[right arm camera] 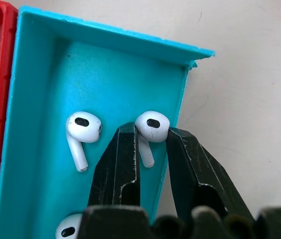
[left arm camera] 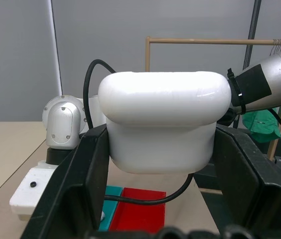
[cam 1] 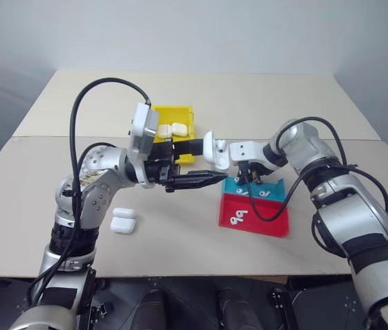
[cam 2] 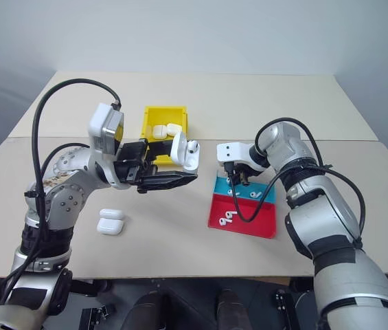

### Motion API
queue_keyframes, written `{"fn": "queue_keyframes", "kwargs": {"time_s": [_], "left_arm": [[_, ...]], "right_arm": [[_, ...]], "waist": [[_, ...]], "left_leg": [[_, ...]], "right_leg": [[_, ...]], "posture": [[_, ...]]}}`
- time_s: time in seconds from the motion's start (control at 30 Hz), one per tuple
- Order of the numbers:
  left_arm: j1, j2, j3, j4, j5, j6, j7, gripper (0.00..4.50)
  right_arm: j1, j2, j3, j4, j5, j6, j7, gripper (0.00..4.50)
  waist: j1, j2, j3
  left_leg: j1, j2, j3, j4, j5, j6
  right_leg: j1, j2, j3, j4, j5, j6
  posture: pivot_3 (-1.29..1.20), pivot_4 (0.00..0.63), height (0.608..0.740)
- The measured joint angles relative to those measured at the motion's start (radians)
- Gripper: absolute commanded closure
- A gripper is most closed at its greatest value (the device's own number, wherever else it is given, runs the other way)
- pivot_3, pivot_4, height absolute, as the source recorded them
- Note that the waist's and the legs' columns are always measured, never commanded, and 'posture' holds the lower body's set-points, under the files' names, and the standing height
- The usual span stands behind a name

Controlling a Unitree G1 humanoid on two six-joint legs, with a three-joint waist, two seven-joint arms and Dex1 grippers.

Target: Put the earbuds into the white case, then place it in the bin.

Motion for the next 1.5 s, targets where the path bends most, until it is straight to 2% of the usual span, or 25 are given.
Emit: {"fn": "queue_keyframes", "kwargs": {"time_s": [0.17, 0.27, 0.4, 0.6, 0.67, 0.8, 1.03, 1.3, 1.5], "left_arm": [[-0.010, 0.001, 0.000, 0.020, 0.001, -0.001, -0.020, 1.72], [-0.035, 0.003, 0.002, 0.052, 0.002, -0.003, -0.035, 1.72], [-0.052, 0.009, 0.003, 0.089, 0.003, -0.010, -0.055, 1.72], [-0.094, 0.009, 0.001, 0.149, 0.016, -0.031, -0.088, 1.72], [-0.104, 0.006, 0.000, 0.171, 0.022, -0.033, -0.099, 1.72], [-0.131, -0.016, -0.008, 0.204, 0.039, -0.043, -0.106, 1.72], [-0.139, -0.035, -0.017, 0.221, 0.045, -0.045, -0.112, 1.72], [-0.142, -0.039, -0.018, 0.222, 0.046, -0.045, -0.112, 1.72], [-0.143, -0.041, -0.018, 0.222, 0.046, -0.045, -0.114, 1.72]], "right_arm": [[0.040, -0.076, -0.131, -0.194, 0.116, 0.156, 0.048, 3.89], [0.148, -0.139, -0.256, -0.457, 0.230, 0.359, 0.051, 3.89], [0.309, -0.160, -0.435, -0.778, 0.407, 0.653, -0.005, 3.89], [0.496, -0.046, -0.862, -1.214, 0.794, 1.072, -0.217, 3.89], [0.506, -0.003, -0.945, -1.299, 0.892, 1.157, -0.296, 3.89], [0.506, 0.153, -1.090, -1.432, 1.107, 1.285, -0.479, 3.89], [0.547, 0.257, -1.096, -1.559, 1.385, 1.323, -0.766, 3.89], [0.613, 0.227, -0.971, -1.591, 1.587, 1.228, -0.958, 3.89], [0.650, 0.155, -0.882, -1.593, 1.661, 1.135, -1.020, 3.89]], "waist": [[0.006, 0.000, 0.000], [0.012, 0.000, 0.000], [0.014, 0.000, 0.000], [0.013, 0.001, 0.000], [0.009, 0.001, 0.000], [0.006, 0.001, 0.000], [0.005, 0.001, 0.000], [0.004, 0.001, 0.000], [0.005, 0.001, 0.000]], "left_leg": [[-0.001, 0.000, 0.000, 0.000, 0.000, 0.000], [-0.001, 0.000, -0.001, 0.000, 0.000, 0.000], [-0.002, 0.000, -0.001, 0.000, 0.000, 0.000], [-0.001, 0.000, -0.001, 0.000, 0.000, 0.000], [-0.001, 0.000, -0.001, 0.000, 0.000, 0.000], [0.000, 0.000, -0.002, 0.000, 0.000, 0.000], [-0.001, 0.000, -0.002, 0.000, 0.000, 0.001], [-0.001, 0.000, -0.003, 0.000, 0.000, 0.001], [-0.002, 0.000, -0.003, 0.000, 0.000, 0.001]], "right_leg": [[0.000, 0.000, 0.000, 0.000, 0.000, 0.000], [0.000, 0.000, -0.001, 0.000, 0.000, 0.000], [0.000, 0.000, -0.001, 0.000, 0.000, 0.000], [0.001, 0.000, -0.001, 0.000, 0.000, 0.000], [0.001, 0.000, -0.001, 0.000, 0.000, 0.000], [0.001, 0.000, -0.001, 0.001, 0.000, 0.000], [0.000, 0.000, -0.001, 0.000, 0.000, 0.000], [0.000, 0.000, -0.001, 0.000, 0.000, 0.000], [0.000, 0.000, -0.001, 0.000, 0.000, 0.000]], "posture": [[0.00, 0.150, 0.740], [0.00, 0.150, 0.740], [0.00, 0.150, 0.740], [0.00, 0.150, 0.740], [0.00, 0.150, 0.740], [0.00, 0.150, 0.740], [0.00, 0.150, 0.740], [0.00, 0.150, 0.740], [0.00, 0.150, 0.740]]}}
